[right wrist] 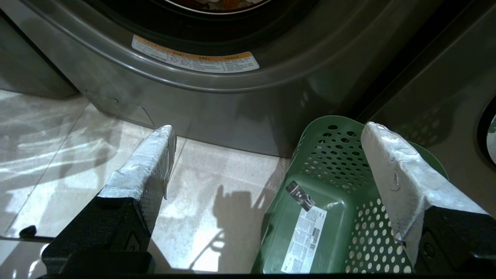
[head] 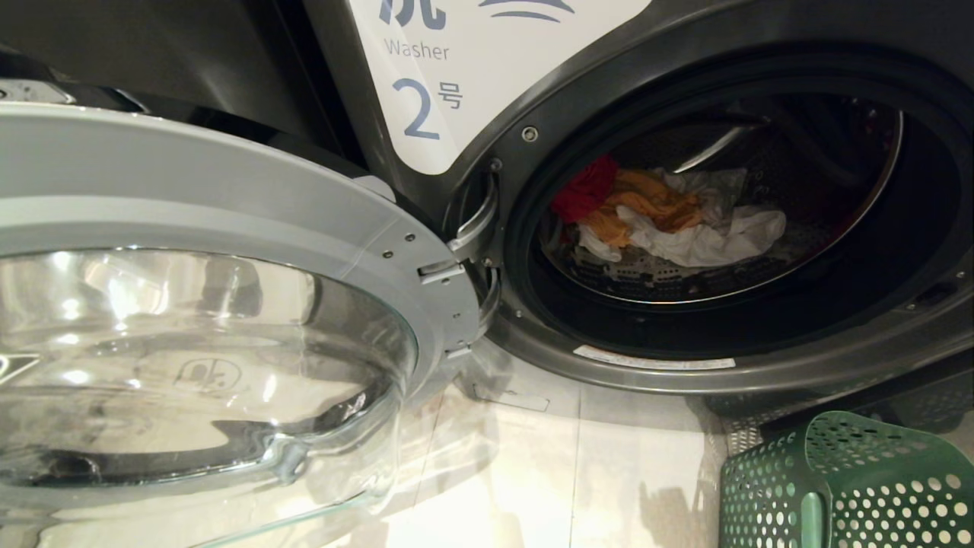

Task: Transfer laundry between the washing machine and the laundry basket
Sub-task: Pick a cloth and place it into the basket

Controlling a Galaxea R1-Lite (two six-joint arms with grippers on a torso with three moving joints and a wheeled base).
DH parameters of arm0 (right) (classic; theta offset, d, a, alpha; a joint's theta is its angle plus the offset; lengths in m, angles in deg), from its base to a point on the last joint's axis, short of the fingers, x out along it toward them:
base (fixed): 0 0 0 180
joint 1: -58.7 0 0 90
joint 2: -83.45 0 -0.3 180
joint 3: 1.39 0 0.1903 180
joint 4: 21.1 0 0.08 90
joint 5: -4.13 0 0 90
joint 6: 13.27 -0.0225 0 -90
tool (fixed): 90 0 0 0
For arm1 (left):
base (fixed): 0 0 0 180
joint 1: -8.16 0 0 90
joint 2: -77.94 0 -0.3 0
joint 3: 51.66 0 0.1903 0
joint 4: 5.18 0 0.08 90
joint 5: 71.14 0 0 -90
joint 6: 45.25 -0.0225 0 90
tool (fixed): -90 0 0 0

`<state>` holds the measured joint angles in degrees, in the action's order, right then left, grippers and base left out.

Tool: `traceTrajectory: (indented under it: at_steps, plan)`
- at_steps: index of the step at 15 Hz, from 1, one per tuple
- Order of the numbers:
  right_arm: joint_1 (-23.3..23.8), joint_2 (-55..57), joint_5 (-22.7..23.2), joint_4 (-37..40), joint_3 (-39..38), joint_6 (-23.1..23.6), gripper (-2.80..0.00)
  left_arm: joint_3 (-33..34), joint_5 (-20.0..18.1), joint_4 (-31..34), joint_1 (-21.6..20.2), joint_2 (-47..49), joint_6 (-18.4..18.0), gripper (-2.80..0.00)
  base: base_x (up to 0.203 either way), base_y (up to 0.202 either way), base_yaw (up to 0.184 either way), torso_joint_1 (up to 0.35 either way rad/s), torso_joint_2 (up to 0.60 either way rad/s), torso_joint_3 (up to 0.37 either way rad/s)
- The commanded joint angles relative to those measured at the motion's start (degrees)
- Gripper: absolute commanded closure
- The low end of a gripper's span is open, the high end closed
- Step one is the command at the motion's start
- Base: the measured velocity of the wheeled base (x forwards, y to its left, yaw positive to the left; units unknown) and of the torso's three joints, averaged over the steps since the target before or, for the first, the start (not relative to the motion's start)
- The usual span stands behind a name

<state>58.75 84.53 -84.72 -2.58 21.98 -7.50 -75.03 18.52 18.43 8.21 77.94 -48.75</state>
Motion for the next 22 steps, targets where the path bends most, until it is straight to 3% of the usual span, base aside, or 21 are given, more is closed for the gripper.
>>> traceTrajectory:
  at_steps: [1, 2, 19, 22]
  plan:
    - [-0.05, -1.06, -0.36, -0.07, -2.0, -0.23, -2.8, 0.09, -0.02, 0.01, 0.04, 0.0, -0.02, 0.0, 0.0, 0.0, 0.0, 0.0, 0.0, 0.0]
    - [-0.05, -0.99, -0.36, -0.07, -1.95, 0.01, 0.0, 0.09, -0.02, 0.01, 0.04, 0.0, -0.02, 0.0, 0.0, 0.0, 0.0, 0.0, 0.0, 0.0]
    - [-0.05, -1.07, -0.34, -0.05, -1.93, 0.56, 0.0, 0.09, -0.02, 0.19, 0.04, 0.0, -0.02, 0.0, 0.0, 0.0, 0.0, 0.0, 0.0, 0.0]
    - [-0.05, -1.0, -0.36, 0.02, -1.93, -0.06, 0.0, 0.09, -0.02, 0.1, -0.05, 0.0, -0.02, 0.0, 0.003, -0.008, 0.127, 0.004, 0.0, 0.006]
